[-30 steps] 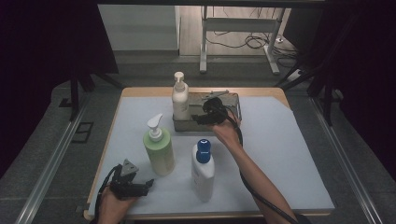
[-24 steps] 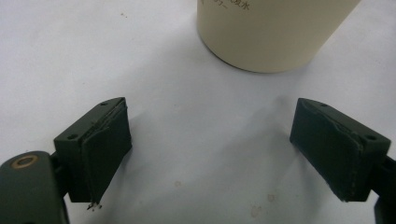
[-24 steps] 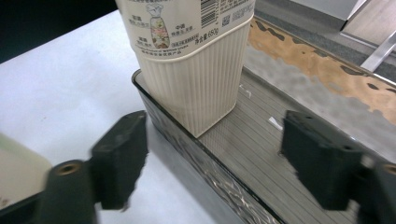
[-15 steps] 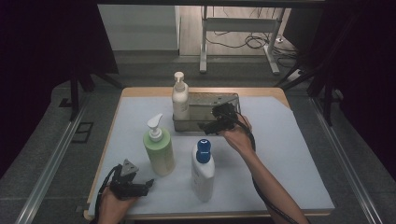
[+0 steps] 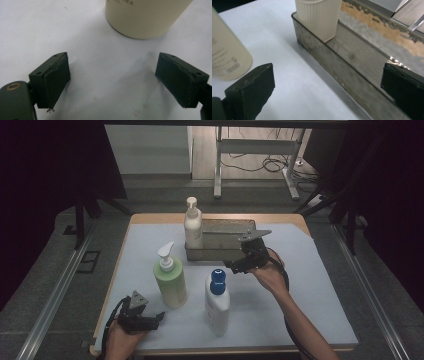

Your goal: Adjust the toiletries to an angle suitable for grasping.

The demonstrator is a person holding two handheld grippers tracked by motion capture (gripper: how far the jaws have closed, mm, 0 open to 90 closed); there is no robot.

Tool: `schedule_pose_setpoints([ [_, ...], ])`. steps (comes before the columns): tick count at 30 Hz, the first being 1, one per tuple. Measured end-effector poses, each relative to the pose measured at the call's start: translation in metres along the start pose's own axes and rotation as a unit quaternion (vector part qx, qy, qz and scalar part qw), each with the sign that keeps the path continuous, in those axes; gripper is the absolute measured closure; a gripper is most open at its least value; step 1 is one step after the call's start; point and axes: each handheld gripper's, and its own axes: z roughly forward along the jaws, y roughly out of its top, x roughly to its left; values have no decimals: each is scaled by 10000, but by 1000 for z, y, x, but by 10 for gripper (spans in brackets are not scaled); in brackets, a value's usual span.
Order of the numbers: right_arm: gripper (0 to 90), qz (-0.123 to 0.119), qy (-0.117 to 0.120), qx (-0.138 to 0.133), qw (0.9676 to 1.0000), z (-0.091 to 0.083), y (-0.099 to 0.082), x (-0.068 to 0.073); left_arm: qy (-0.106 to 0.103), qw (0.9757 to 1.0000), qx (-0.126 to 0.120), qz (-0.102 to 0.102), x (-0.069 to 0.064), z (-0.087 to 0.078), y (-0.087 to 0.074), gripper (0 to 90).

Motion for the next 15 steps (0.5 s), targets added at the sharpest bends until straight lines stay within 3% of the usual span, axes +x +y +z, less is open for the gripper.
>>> schedule_pose_setpoints([
  [15, 0, 130, -98, 80, 9998, -42, -46, 0, 3, 10000, 1, 4, 0, 0, 0, 120],
])
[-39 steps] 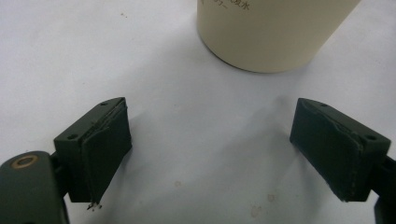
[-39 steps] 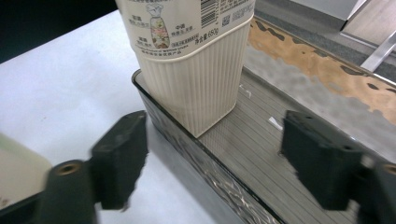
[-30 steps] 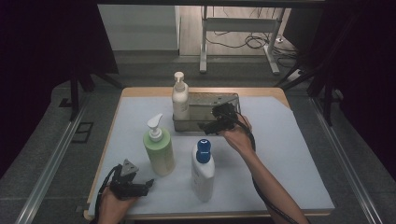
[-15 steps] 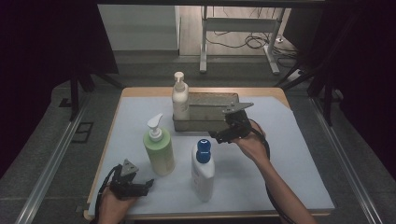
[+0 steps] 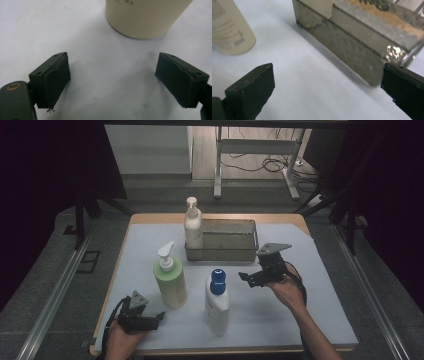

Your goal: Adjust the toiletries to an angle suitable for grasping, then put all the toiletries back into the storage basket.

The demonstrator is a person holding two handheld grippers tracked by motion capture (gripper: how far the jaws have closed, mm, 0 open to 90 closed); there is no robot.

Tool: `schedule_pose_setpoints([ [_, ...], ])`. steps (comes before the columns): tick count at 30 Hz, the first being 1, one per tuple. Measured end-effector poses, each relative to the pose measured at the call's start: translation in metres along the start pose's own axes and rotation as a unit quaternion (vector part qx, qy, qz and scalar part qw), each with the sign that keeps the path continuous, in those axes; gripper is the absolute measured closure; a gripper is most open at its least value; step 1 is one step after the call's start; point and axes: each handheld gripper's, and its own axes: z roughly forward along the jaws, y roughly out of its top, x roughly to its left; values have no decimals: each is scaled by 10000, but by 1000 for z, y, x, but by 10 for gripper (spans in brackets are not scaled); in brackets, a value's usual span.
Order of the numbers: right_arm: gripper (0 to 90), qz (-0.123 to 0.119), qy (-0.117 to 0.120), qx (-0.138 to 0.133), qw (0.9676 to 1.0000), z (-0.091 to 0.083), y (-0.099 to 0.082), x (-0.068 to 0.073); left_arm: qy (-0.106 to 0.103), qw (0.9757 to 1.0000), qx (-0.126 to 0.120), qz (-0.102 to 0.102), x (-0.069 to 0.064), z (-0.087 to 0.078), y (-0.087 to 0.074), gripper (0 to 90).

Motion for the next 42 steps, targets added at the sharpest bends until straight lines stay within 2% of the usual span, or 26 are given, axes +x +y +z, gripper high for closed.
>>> schedule_pose_setpoints([
  [3, 0, 57, -11, 4, 10000, -7, -12, 0, 1, 10000, -4, 0, 0, 0, 0, 121],
  [4, 0, 94, -37, 31, 9999, -10, -21, 0, 1, 10000, -5, -1, 0, 0, 0, 121],
  [5, 0, 94, -37, 31, 9999, -10, -21, 0, 1, 10000, -5, -1, 0, 0, 0, 121],
  [6, 0, 130, -94, 61, 9999, -13, -32, 0, 2, 10000, -6, -2, 0, 0, 0, 121],
  [8, 0, 168, -93, 108, 9998, -15, -40, 1, 3, 10000, -10, -3, 0, 0, 0, 121],
  [9, 0, 168, -93, 108, 9998, -15, -40, 1, 3, 10000, -10, -3, 0, 0, 0, 121],
  [12, 0, 222, -142, 188, 9995, -17, -59, 3, 6, 10000, -7, 5, 0, 0, 0, 120],
  [13, 0, 222, -142, 188, 9995, -17, -59, 3, 6, 10000, -7, 5, 0, 0, 0, 121],
  [14, 0, 277, -152, 187, 9993, -18, -68, 4, 7, 10000, -8, 6, 0, 0, 0, 121],
  [15, 0, 277, -152, 187, 9993, -18, -68, 4, 7, 10000, -8, 6, 0, 0, 0, 121],
  [16, 0, 321, -137, 224, 9991, -17, -78, 5, 8, 10000, -8, 6, 0, 0, 0, 121],
  [17, 0, 321, -137, 224, 9991, -17, -78, 5, 8, 10000, -8, 6, 0, 0, 0, 121],
  [18, 0, 356, -152, 262, 9989, -15, -87, 5, 8, 10000, -8, 7, 0, 0, 0, 121],
  [20, 0, 361, -155, 266, 9989, -15, -90, 5, 8, 10000, -9, 6, 0, 0, 0, 121],
  [21, 0, 429, -158, 335, 9984, -13, -98, 4, 8, 10000, -9, 6, 0, 0, 0, 121],
  [28, 0, 444, -189, 501, 9976, -6, -112, 7, 10, 10000, -7, 7, 0, 0, 0, 121],
  [36, 0, 404, -91, 613, 9973, -5, -116, 9, 12, 10000, -5, 3, 0, 0, 0, 121],
  [41, 5, 498, -52, 566, 9971, -10, -114, 13, 11, 10000, -6, -1, 0, 0, 0, 121],
  [42, 10, 658, 50, 498, 9966, -13, -112, 16, 13, 10000, -6, -1, 0, 0, 0, 121],
])
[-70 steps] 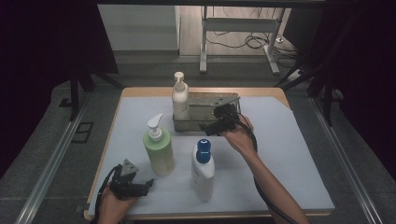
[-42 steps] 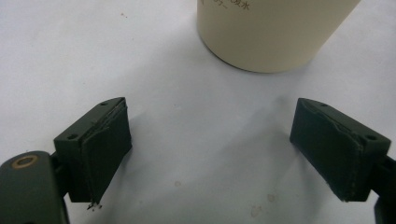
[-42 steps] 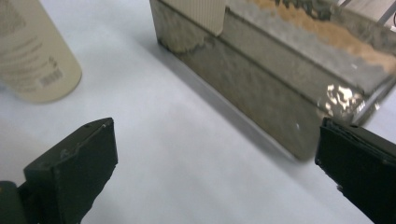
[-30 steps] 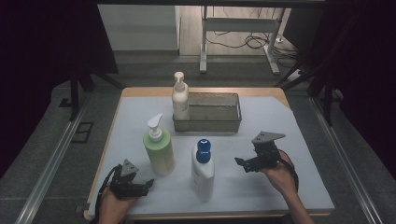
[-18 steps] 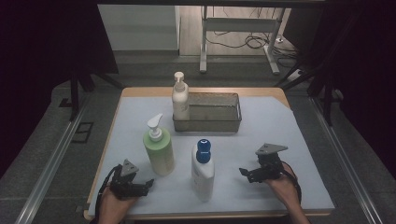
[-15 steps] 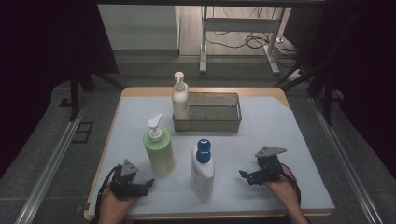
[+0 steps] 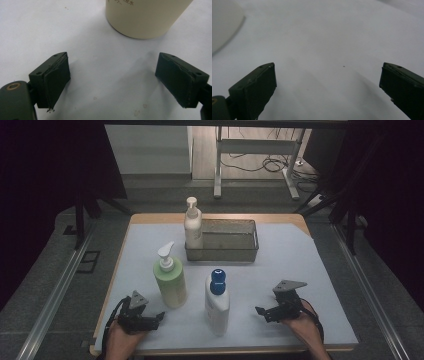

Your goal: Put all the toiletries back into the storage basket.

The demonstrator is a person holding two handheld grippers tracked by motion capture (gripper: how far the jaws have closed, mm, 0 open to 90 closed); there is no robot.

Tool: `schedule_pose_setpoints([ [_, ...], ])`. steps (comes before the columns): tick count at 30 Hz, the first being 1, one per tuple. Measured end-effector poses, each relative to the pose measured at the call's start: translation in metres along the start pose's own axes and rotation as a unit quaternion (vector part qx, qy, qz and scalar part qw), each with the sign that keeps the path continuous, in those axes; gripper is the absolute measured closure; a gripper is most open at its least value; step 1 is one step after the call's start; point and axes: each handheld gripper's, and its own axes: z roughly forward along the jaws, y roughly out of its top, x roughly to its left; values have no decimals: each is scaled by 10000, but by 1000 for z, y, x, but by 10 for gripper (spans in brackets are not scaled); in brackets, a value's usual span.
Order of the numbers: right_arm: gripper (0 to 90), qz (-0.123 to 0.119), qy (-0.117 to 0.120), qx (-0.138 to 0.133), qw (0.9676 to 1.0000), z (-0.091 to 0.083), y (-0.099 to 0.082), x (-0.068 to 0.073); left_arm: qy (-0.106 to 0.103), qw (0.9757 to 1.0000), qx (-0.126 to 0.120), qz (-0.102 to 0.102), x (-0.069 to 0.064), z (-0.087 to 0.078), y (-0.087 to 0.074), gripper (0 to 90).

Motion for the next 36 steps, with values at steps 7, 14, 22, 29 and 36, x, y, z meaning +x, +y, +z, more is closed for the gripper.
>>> schedule_pose_setpoints([
  [7, 167, 39, 331, -32, 9994, -11, 2, 16, 1, 10000, 0, -1, 0, 0, 0, 121],
  [14, 495, -280, 585, -134, 9978, -17, 1, 27, 2, 10000, 0, 0, 0, 0, 0, 121],
  [22, 711, -399, 1042, -376, 9930, -16, 0, 32, 1, 10000, -1, 1, 0, 0, 0, 121],
  [29, 849, -384, 1189, -408, 9913, -15, 1, 45, 3, 10000, -1, -1, 0, 0, 0, 121],
  [36, 889, -467, 1524, -465, 9861, -17, 5, 64, 2, 10000, 1, 0, 0, 0, 0, 121],
])
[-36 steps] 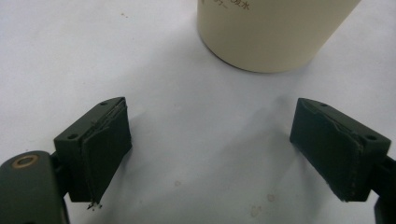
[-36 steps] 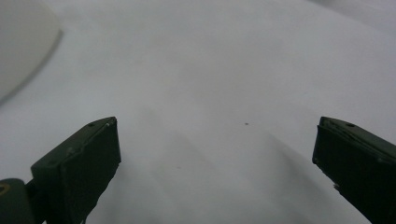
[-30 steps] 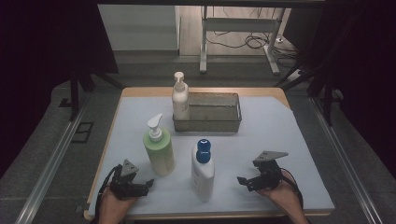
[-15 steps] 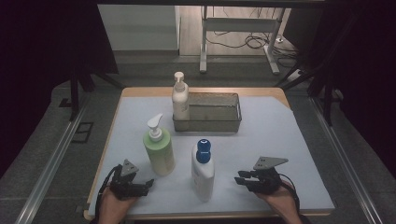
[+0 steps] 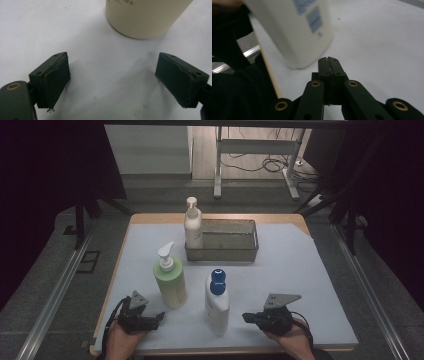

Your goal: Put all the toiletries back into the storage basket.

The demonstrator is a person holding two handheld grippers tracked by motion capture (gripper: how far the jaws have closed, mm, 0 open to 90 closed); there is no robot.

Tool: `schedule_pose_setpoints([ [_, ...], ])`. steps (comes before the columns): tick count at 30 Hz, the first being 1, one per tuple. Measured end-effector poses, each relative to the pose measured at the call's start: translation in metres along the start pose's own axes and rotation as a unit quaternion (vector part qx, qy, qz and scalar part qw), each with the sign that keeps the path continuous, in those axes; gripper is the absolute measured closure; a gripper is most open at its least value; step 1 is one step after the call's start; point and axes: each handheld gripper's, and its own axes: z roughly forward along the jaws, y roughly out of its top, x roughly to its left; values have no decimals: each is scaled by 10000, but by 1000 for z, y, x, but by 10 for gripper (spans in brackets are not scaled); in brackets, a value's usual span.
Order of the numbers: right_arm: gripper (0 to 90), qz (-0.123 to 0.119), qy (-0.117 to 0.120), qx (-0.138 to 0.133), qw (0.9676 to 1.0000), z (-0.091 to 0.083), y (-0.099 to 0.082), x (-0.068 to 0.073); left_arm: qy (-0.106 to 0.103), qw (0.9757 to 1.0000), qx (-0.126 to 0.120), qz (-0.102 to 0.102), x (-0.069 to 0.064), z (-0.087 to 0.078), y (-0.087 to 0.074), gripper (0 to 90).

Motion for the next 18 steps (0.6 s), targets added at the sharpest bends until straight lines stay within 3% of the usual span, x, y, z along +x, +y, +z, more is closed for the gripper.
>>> schedule_pose_setpoints([
  [8, 892, -208, 414, -64, 9989, 10, 5, 24, 1, 10000, 0, -2, 0, 0, 0, 121],
  [18, 892, -474, 709, -123, 9963, 23, 7, 43, 1, 10000, -3, -3, 0, 0, 0, 121],
])
